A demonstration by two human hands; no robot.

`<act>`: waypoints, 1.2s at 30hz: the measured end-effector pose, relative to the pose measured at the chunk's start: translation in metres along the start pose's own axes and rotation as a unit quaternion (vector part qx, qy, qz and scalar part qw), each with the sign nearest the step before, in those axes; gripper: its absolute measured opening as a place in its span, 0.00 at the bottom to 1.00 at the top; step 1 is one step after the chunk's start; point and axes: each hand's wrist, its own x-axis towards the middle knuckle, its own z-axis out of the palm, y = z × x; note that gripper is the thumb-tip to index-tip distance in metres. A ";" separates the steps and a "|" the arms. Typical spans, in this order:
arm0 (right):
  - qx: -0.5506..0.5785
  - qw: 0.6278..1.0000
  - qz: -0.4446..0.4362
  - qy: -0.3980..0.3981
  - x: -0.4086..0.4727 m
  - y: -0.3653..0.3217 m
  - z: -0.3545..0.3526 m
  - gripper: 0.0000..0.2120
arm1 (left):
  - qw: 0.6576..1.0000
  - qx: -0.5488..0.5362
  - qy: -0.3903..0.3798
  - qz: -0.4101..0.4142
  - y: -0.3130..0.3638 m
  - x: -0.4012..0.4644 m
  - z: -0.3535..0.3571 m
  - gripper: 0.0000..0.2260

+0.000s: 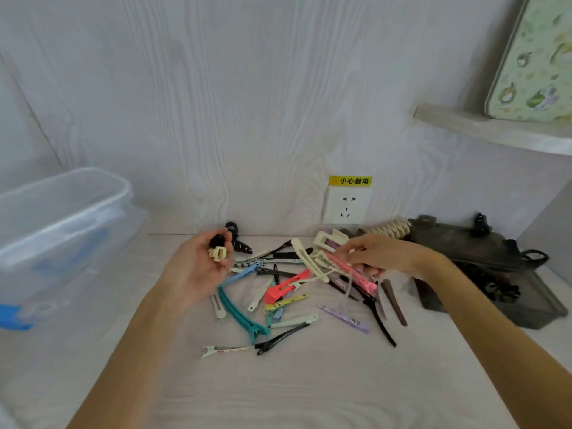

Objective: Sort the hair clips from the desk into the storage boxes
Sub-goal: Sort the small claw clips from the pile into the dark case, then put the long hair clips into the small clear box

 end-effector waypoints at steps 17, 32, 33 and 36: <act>0.606 0.746 0.224 0.163 -0.107 0.101 -0.094 0.19 | 0.956 -0.044 -0.025 -0.289 -0.134 -0.016 0.209 0.05; 0.626 0.750 0.164 0.135 -0.154 0.162 -0.134 0.15 | 0.960 0.068 -0.012 -0.270 -0.163 0.000 0.279 0.27; 0.619 0.757 0.163 0.134 -0.154 0.164 -0.133 0.14 | 0.959 0.082 -0.016 -0.270 -0.161 0.000 0.276 0.27; 0.589 0.779 0.167 0.134 -0.150 0.162 -0.130 0.13 | 0.952 0.125 -0.026 -0.277 -0.156 -0.003 0.268 0.25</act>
